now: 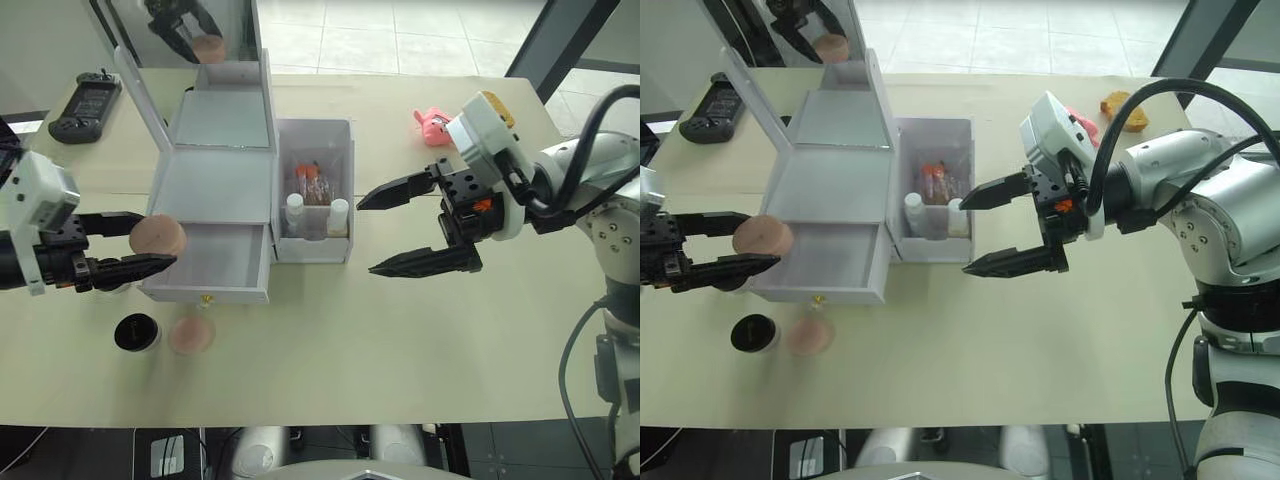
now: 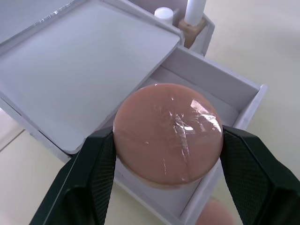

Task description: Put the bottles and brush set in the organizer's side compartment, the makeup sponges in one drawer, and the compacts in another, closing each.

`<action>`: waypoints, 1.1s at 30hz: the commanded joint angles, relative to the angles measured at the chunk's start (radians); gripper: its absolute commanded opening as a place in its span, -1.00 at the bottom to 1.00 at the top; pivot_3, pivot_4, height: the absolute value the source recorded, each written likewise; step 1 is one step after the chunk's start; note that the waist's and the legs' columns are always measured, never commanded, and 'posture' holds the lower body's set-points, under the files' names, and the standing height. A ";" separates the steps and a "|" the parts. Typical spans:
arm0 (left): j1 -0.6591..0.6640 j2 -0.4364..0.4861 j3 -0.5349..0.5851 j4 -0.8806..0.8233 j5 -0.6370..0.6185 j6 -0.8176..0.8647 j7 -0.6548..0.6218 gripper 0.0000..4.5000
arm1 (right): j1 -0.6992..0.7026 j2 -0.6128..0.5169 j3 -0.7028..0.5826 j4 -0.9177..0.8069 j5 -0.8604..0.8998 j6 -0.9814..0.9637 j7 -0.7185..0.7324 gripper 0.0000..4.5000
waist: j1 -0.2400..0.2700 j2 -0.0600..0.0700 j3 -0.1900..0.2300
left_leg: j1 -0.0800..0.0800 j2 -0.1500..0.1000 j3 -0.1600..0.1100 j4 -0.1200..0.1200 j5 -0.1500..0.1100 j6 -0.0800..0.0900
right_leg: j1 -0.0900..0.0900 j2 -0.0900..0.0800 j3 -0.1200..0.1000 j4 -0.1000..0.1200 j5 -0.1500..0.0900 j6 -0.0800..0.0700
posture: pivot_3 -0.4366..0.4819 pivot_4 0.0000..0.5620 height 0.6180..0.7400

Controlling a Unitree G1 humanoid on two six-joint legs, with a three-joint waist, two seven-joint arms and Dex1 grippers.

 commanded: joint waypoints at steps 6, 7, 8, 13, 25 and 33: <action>-0.139 -0.002 -0.133 0.035 0.094 0.007 -0.062 0.32 | 0.032 -0.020 -0.070 -0.054 0.043 0.008 -0.045 1.00 | 0.000 0.000 0.000 | -0.001 0.000 0.002 0.000 0.000 0.000 | -0.003 0.000 0.002 0.001 0.000 0.000 | -0.05 -0.47 1.00; -0.146 -0.005 -0.130 0.031 0.088 0.016 -0.068 0.32 | 0.038 -0.022 -0.072 -0.056 0.042 0.005 -0.048 1.00 | 0.000 0.000 0.000 | -0.001 0.000 0.003 0.000 0.000 0.000 | -0.004 0.000 0.003 0.002 0.000 0.000 | -0.05 -0.47 1.00; -0.152 -0.009 -0.128 0.027 0.084 0.026 -0.071 0.32 | 0.042 -0.024 -0.073 -0.058 0.041 0.003 -0.051 1.00 | 0.000 0.000 0.000 | -0.001 0.001 0.003 0.000 0.000 0.000 | -0.004 0.000 0.003 0.002 0.000 0.000 | -0.05 -0.47 1.00; -0.173 -0.026 -0.146 0.014 0.106 0.043 -0.071 0.32 | 0.050 -0.017 -0.077 -0.061 0.044 -0.010 -0.068 1.00 | 0.000 -0.001 0.000 | -0.001 0.001 0.003 0.000 0.000 0.000 | -0.004 -0.001 0.003 0.002 0.000 0.000 | -0.05 -0.47 1.00; -0.172 -0.045 -0.149 -0.004 0.143 0.067 -0.093 0.32 | 0.058 -0.018 -0.095 -0.062 0.050 -0.028 -0.082 1.00 | 0.001 -0.001 0.000 | -0.001 0.001 0.003 0.001 0.000 0.000 | -0.004 -0.001 0.003 0.002 0.000 0.000 | -0.05 -0.47 1.00; -0.185 -0.034 -0.131 0.006 0.149 0.075 -0.107 0.99 | 0.058 -0.014 -0.091 -0.053 0.045 -0.047 -0.075 1.00 | 0.001 -0.001 0.000 | -0.001 0.001 0.003 0.001 0.000 0.000 | -0.004 -0.001 0.003 0.002 0.000 0.000 | -0.05 -0.47 1.00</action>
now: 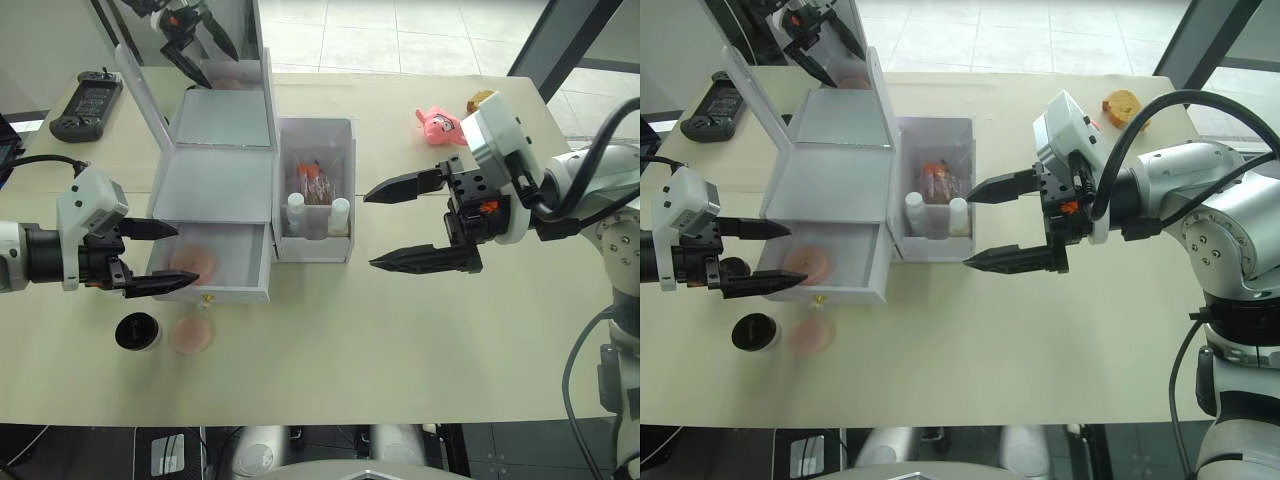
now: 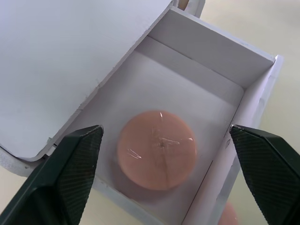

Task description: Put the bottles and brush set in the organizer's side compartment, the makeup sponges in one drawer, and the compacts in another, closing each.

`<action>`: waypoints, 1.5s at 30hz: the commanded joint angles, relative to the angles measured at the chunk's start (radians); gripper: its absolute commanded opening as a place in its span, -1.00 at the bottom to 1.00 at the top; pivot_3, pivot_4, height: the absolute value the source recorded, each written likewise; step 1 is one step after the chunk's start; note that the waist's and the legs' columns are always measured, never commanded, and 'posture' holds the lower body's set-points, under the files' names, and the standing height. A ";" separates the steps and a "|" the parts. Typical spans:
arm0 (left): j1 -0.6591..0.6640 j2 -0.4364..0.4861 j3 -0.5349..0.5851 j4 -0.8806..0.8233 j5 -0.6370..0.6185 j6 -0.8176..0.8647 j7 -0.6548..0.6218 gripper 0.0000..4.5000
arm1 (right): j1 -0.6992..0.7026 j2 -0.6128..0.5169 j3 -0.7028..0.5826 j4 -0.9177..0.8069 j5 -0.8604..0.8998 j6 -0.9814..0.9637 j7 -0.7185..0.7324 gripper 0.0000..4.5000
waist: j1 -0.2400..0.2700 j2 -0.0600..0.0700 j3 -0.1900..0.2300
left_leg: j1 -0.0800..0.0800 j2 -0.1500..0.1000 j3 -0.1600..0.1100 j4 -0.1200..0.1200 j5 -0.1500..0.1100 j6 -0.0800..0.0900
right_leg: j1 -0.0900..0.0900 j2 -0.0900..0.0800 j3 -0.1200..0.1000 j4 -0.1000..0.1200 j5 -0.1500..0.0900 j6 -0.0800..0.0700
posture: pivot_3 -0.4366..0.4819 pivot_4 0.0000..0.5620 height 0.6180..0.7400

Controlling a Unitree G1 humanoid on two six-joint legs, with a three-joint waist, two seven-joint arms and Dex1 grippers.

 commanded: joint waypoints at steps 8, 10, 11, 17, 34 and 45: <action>-0.025 -0.001 0.246 -0.004 -0.095 0.086 -0.047 0.99 | 0.042 -0.026 -0.029 0.048 -0.052 -0.107 0.048 1.00 | 0.000 -0.001 0.000 | 0.000 0.000 0.000 0.000 0.000 0.000 | 0.000 0.000 0.000 0.000 0.000 0.000 | -0.05 -0.47 1.00; -0.019 -0.016 0.348 0.033 -0.117 0.119 -0.045 0.99 | 0.066 -0.021 -0.049 0.096 -0.087 -0.184 0.067 1.00 | -0.002 -0.001 0.000 | 0.000 0.000 0.000 0.001 0.000 0.000 | 0.000 0.000 0.000 0.000 0.000 0.000 | -0.05 -0.47 1.00; -0.002 -0.027 0.401 0.060 -0.109 0.129 -0.040 0.99 | 0.085 -0.010 -0.073 0.128 -0.098 -0.233 0.074 1.00 | -0.003 -0.001 0.000 | 0.000 0.000 0.000 0.001 0.000 0.000 | 0.000 0.000 0.000 0.000 0.000 0.000 | -0.05 -0.47 1.00; 0.210 -0.145 0.673 0.260 0.095 -0.056 -0.015 0.99 | 0.214 0.004 -0.147 0.385 -0.265 -0.533 0.059 1.00 | -0.009 -0.001 0.000 | 0.002 0.001 0.003 0.000 0.000 0.000 | 0.001 0.000 0.000 0.000 0.000 0.000 | -0.05 -0.47 1.00; 0.366 -0.258 0.676 0.718 0.311 -0.477 0.222 0.99 | 0.110 0.058 -0.250 1.142 -0.473 -0.968 -0.132 1.00 | -0.025 -0.002 0.000 | 0.003 0.002 0.003 -0.002 -0.005 -0.007 | -0.001 -0.013 -0.002 0.002 0.001 -0.001 | -0.05 -0.47 1.00; 0.566 -0.354 0.734 0.269 0.162 -0.392 0.058 0.99 | -0.034 0.158 -0.049 0.525 -0.280 -0.468 0.081 1.00 | -0.050 -0.002 0.000 | 0.003 0.002 0.004 -0.002 -0.005 -0.005 | -0.002 -0.016 -0.004 0.002 0.001 -0.001 | -0.05 -0.47 1.00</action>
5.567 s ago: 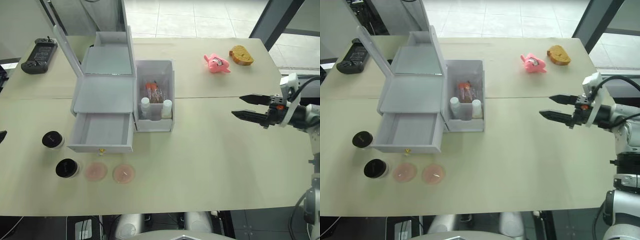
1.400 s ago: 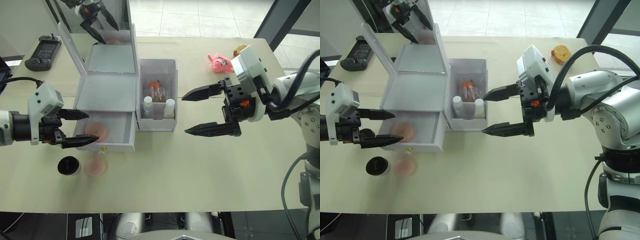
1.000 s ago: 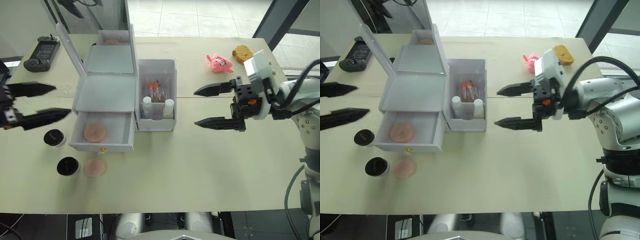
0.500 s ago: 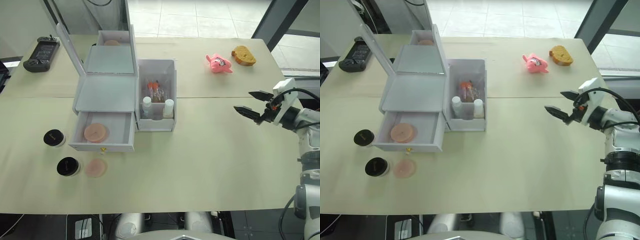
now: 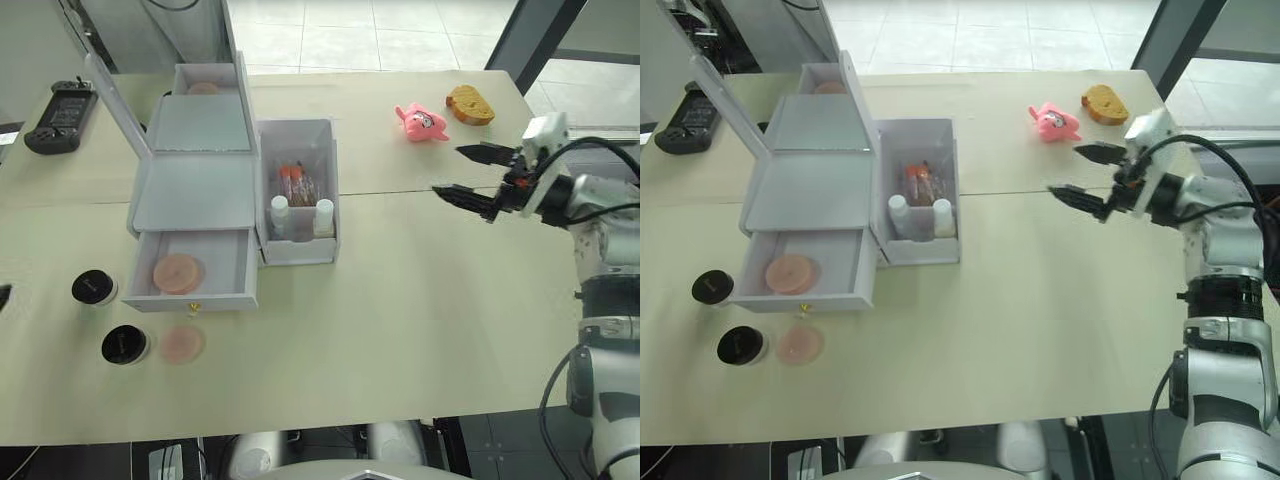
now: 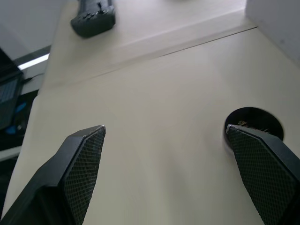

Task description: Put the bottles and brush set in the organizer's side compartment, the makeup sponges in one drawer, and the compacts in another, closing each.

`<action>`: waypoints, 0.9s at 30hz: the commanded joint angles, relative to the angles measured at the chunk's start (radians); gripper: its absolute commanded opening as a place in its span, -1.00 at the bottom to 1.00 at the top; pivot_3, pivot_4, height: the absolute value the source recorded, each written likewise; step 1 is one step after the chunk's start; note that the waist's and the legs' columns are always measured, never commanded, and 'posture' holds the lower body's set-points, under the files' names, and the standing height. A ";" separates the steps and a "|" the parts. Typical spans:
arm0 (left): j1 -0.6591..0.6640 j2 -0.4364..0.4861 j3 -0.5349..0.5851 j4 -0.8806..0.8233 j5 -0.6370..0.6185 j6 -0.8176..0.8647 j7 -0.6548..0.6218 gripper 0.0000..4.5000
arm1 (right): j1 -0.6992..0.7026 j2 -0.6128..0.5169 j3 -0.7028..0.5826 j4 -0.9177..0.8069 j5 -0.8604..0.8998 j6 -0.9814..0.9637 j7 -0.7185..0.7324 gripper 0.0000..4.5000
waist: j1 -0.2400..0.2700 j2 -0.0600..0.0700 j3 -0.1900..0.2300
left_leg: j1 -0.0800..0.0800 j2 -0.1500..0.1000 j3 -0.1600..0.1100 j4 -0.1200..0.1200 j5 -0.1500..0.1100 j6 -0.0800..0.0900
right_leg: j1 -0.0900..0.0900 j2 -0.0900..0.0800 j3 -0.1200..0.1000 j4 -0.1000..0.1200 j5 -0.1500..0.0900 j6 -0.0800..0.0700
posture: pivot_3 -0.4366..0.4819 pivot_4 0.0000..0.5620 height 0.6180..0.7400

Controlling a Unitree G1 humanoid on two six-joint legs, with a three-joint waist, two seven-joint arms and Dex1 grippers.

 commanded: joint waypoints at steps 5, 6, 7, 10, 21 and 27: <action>0.277 -0.128 0.138 -0.306 -0.111 0.049 -0.152 0.99 | -0.146 -0.027 0.117 -0.365 0.239 0.415 0.190 1.00 | 0.009 0.000 0.000 | 0.000 0.000 0.000 0.000 -0.002 0.001 | 0.000 -0.001 -0.001 -0.001 0.000 0.000 | -0.05 -0.47 1.00; 0.324 -0.162 0.136 -0.351 -0.118 0.049 -0.166 0.99 | -0.164 -0.032 0.125 -0.384 0.262 0.445 0.216 1.00 | 0.011 0.000 0.000 | 0.000 0.000 -0.001 0.001 -0.004 0.000 | -0.001 -0.002 -0.002 -0.002 0.000 0.000 | -0.05 -0.47 1.00; 0.363 -0.197 0.130 -0.395 -0.128 0.049 -0.171 0.99 | -0.180 -0.034 0.131 -0.396 0.280 0.470 0.237 1.00 | 0.014 0.000 0.000 | 0.000 0.000 -0.001 0.002 -0.006 0.001 | -0.001 -0.003 -0.002 -0.004 0.000 0.000 | -0.05 -0.47 1.00; 0.428 -0.307 0.078 -0.505 -0.141 0.037 -0.138 0.99 | -0.216 -0.029 0.145 -0.401 0.297 0.495 0.270 1.00 | 0.027 0.000 0.000 | 0.001 -0.001 -0.001 0.003 -0.008 0.002 | 0.000 -0.004 -0.001 -0.005 0.001 0.000 | -0.05 -0.47 1.00; 0.477 -0.623 -0.288 -0.702 0.009 -0.085 0.086 0.99 | -0.225 -0.032 0.158 -0.398 0.246 0.463 0.275 1.00 | 0.044 -0.003 -0.002 | 0.000 -0.002 -0.001 0.005 -0.009 0.004 | 0.000 -0.004 0.000 -0.005 0.002 0.000 | -0.05 -0.47 1.00; 0.470 -0.675 -0.412 -0.680 0.106 -0.161 0.188 0.99 | -0.225 -0.046 0.146 -0.420 0.253 0.476 0.257 1.00 | 0.045 -0.003 -0.002 | 0.000 -0.001 -0.001 0.006 -0.012 0.009 | 0.000 -0.004 -0.002 -0.005 0.002 0.000 | -0.05 -0.47 1.00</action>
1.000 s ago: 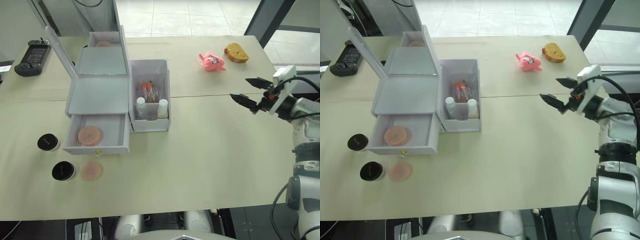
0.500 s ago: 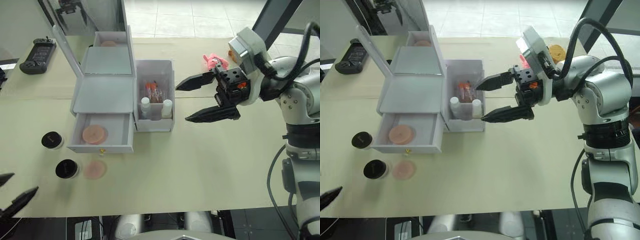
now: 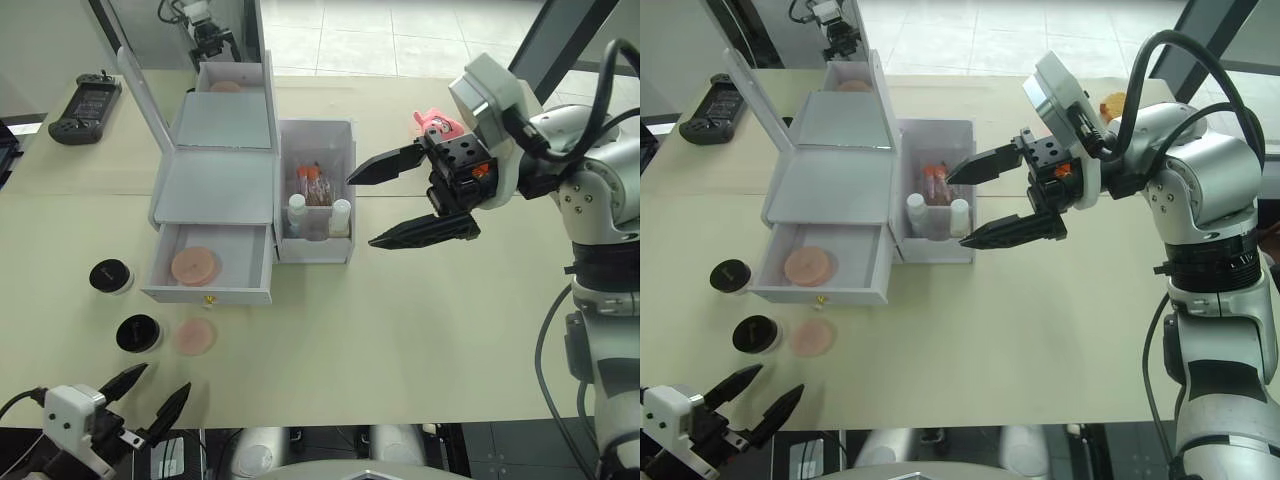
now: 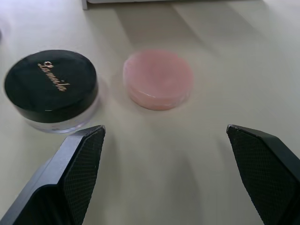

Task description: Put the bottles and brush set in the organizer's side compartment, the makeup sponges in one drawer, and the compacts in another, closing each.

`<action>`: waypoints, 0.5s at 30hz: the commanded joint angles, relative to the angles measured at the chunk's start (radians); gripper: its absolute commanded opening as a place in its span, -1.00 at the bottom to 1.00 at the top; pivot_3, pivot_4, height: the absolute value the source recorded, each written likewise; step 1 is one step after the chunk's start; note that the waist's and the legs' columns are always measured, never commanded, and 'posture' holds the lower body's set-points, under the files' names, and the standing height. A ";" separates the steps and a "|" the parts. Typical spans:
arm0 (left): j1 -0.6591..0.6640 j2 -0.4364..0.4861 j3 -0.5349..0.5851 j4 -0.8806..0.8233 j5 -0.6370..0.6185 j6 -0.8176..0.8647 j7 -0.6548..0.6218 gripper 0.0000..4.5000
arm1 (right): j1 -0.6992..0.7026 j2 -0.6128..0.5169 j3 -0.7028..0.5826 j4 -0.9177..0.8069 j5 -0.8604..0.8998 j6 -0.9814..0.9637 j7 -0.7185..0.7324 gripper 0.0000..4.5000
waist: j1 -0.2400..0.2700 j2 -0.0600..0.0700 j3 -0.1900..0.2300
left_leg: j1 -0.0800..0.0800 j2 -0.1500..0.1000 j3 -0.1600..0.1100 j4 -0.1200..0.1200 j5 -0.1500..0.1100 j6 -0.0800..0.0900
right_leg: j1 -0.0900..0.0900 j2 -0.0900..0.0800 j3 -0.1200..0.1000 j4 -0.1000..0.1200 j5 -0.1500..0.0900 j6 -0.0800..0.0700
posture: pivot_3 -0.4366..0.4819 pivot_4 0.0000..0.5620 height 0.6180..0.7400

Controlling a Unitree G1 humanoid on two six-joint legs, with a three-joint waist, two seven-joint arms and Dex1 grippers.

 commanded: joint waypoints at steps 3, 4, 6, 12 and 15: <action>-0.042 -0.013 -0.080 0.012 0.086 -0.042 0.124 0.99 | -0.009 -0.025 -0.039 -0.052 0.017 0.010 -0.009 1.00 | 0.003 0.000 0.000 | 0.000 0.000 0.000 0.000 0.000 0.001 | 0.000 0.000 0.000 0.000 0.000 0.000 | -0.05 -0.47 1.00; -0.058 -0.020 -0.101 0.016 0.108 -0.041 0.158 0.99 | -0.007 -0.030 -0.041 -0.060 0.019 0.014 -0.011 1.00 | 0.003 0.000 0.000 | 0.000 0.000 0.000 0.001 0.000 0.001 | 0.000 0.000 0.000 0.000 0.000 0.000 | -0.05 -0.47 1.00; -0.077 -0.029 -0.138 0.018 0.138 -0.042 0.204 0.99 | -0.007 -0.036 -0.049 -0.072 0.027 0.025 -0.024 1.00 | 0.005 0.000 0.000 | 0.000 0.000 0.000 0.001 0.000 0.001 | 0.000 0.000 0.000 0.000 0.000 0.000 | -0.05 -0.47 1.00; -0.144 -0.005 -0.214 -0.004 0.183 0.033 0.307 0.99 | -0.003 -0.043 -0.054 -0.094 0.037 0.041 -0.043 1.00 | 0.015 0.000 0.000 | 0.000 0.000 0.000 0.001 0.000 0.001 | 0.000 0.000 0.000 0.001 0.000 0.000 | -0.05 -0.47 1.00; -0.173 0.019 -0.247 -0.052 0.183 0.101 0.342 0.99 | -0.004 -0.046 -0.050 -0.098 0.040 0.049 -0.050 1.00 | 0.017 0.000 0.000 | 0.000 0.000 0.000 0.002 0.000 0.001 | 0.001 0.000 -0.001 0.001 0.000 0.000 | -0.05 -0.47 1.00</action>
